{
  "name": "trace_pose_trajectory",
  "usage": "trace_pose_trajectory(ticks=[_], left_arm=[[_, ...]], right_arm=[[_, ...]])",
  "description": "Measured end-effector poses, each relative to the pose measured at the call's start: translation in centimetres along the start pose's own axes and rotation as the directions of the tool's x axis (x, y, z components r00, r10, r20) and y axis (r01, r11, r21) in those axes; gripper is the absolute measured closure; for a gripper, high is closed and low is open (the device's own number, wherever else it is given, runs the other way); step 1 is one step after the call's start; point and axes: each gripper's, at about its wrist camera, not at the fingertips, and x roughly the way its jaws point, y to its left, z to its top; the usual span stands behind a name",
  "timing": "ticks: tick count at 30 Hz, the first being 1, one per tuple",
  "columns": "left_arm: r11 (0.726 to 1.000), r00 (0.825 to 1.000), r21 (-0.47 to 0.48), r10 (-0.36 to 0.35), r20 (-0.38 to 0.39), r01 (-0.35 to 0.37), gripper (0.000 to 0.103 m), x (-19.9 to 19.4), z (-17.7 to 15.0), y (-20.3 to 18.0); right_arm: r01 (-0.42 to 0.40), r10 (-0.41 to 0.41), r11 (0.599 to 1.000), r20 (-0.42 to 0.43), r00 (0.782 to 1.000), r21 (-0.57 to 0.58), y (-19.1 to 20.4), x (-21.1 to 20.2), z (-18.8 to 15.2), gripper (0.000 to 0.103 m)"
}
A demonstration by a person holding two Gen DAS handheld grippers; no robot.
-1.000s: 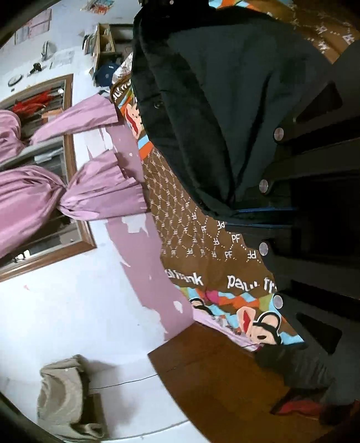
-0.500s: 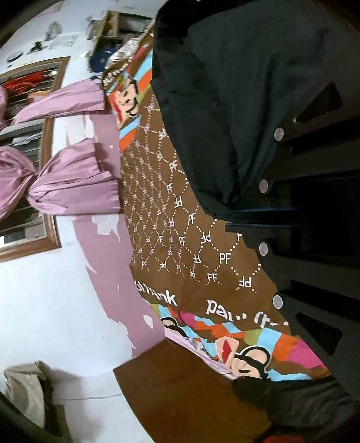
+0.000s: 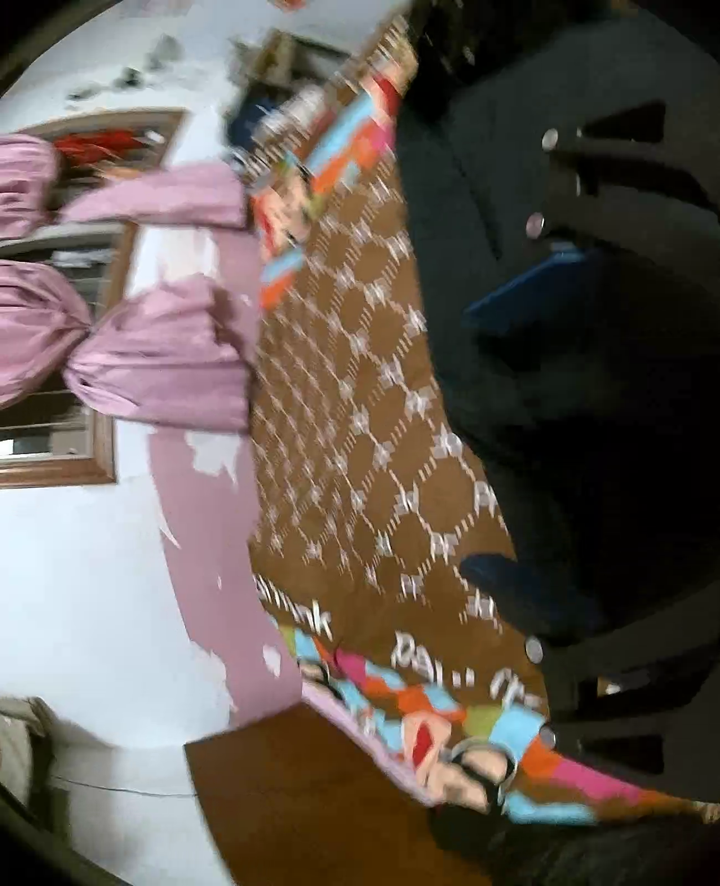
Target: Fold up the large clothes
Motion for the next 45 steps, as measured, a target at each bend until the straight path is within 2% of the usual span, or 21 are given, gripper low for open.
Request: trace_pose_trajectory(ticks=[1, 4, 7, 11, 15, 19, 23, 25, 28, 32, 39, 42, 45], left_arm=[[0.999, 1.0, -0.02, -0.026, 0.018, 0.026, 0.019, -0.5, 0.2, 0.3], [0.99, 0.993, -0.103, -0.09, 0.076, 0.097, 0.018, -2.5, 0.5, 1.5], [0.979, 0.986, -0.154, -0.119, 0.117, 0.137, 0.011, -4.4, 0.9, 2.2], [0.982, 0.982, -0.106, -0.142, 0.12, 0.155, 0.009, -6.4, 0.6, 1.9], [0.982, 0.981, -0.036, -0.18, 0.077, 0.183, 0.008, -7.1, -1.7, 0.2], [0.976, 0.976, 0.026, -0.218, 0.0, 0.218, 0.008, -6.5, -4.5, -1.9], [0.979, 0.981, 0.055, -0.192, -0.036, 0.194, 0.008, -4.9, -5.9, -3.2], [0.983, 0.984, 0.061, -0.172, -0.042, 0.175, 0.008, -4.2, -6.2, -3.4], [0.989, 0.993, 0.101, -0.103, -0.064, 0.109, 0.008, -2.8, -6.4, -4.2], [0.99, 0.995, 0.128, -0.04, -0.089, 0.052, 0.005, -1.0, -6.3, -4.6], [1.0, 0.987, -0.003, 0.025, -0.158, -0.026, 0.002, 3.0, -4.6, -1.9], [0.997, 0.981, -0.065, 0.023, -0.192, -0.037, 0.002, 4.5, -3.9, -0.3], [0.997, 0.975, -0.069, 0.021, -0.222, -0.037, 0.001, 5.4, -3.7, 0.2]], right_arm=[[-0.003, 0.003, 1.0, -0.002, 1.0, 0.021, -0.1, -0.4, 0.1, 0.035], [-0.078, 0.077, 0.992, 0.011, 0.997, 0.098, -0.3, -2.5, 0.0, 0.021], [-0.111, 0.107, 0.988, 0.037, 0.994, 0.107, 0.3, -4.0, -0.4, 0.014], [-0.102, 0.093, 0.99, 0.095, 0.991, 0.094, 1.2, -6.1, -1.8, 0.009], [-0.088, 0.076, 0.993, 0.154, 0.985, 0.075, 1.9, -7.9, -3.6, 0.006], [-0.117, 0.115, 0.993, 0.085, 0.99, 0.015, 3.2, -6.4, -5.3, 0.005], [-0.172, 0.172, 0.985, -0.011, 0.985, 0.027, 3.7, -3.1, -6.4, 0.005], [-0.176, 0.176, 0.984, -0.015, 0.984, 0.015, 3.7, -1.9, -6.0, 0.005], [-0.177, 0.178, 0.984, -0.032, 0.984, 0.017, 3.5, -0.3, -4.9, 0.004], [-0.163, 0.164, 0.986, -0.058, 0.985, 0.032, 3.1, 2.4, -2.9, 0.004], [-0.166, 0.171, 0.985, -0.105, 0.98, 0.051, 2.1, 6.0, -1.6, 0.002], [-0.16, 0.163, 0.987, -0.143, 0.976, 0.031, 2.2, 7.4, -1.5, 0.0], [-0.147, 0.147, 0.989, -0.168, 0.975, 0.013, 2.4, 8.4, -1.8, 0.0]])
